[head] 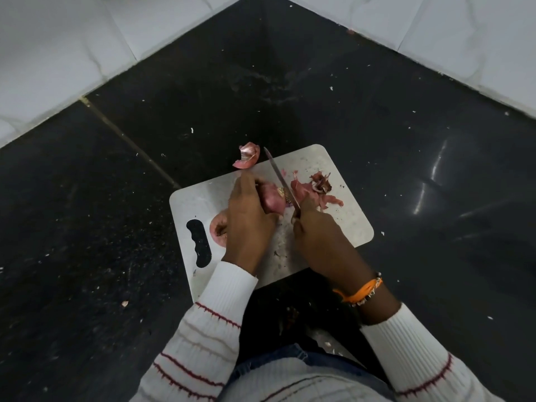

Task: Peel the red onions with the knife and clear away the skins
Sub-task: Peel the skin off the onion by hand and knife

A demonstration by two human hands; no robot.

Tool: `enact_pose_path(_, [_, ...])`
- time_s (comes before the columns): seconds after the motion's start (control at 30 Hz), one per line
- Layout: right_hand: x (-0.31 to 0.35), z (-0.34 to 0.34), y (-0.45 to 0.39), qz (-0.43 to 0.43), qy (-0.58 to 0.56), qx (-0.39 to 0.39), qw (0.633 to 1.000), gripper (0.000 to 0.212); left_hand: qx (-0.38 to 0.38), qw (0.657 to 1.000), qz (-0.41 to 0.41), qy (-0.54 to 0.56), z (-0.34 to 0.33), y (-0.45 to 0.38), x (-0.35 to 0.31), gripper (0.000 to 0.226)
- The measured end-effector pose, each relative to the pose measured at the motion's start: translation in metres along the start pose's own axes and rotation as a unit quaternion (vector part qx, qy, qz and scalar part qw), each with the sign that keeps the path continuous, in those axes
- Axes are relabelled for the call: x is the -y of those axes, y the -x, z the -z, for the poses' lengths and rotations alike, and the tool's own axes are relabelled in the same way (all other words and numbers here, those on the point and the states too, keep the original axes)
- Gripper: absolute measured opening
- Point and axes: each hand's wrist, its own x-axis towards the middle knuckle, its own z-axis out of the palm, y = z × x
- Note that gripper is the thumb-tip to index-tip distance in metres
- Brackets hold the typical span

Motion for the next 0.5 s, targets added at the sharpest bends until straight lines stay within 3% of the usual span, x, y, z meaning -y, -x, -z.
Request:
enact_pose_path(0.13, [-0.005,-0.002,0.003,-0.009,0.005,0.004,1.000,0.025,0.025,0.999,-0.027,-0.032,-0.003,0.003,0.002,0.069])
enact_pose_path(0.3, [-0.013,0.006,0.002,-0.020,0.008,0.002,1.000,0.023,0.068,0.997,-0.026,-0.013,0.013,-0.004,-0.001,0.045])
enact_pose_path(0.5, [-0.012,0.004,0.018,-0.012,-0.035,0.025,0.999,0.017,0.054,0.998,-0.027,-0.008,0.005,0.005,-0.004,0.051])
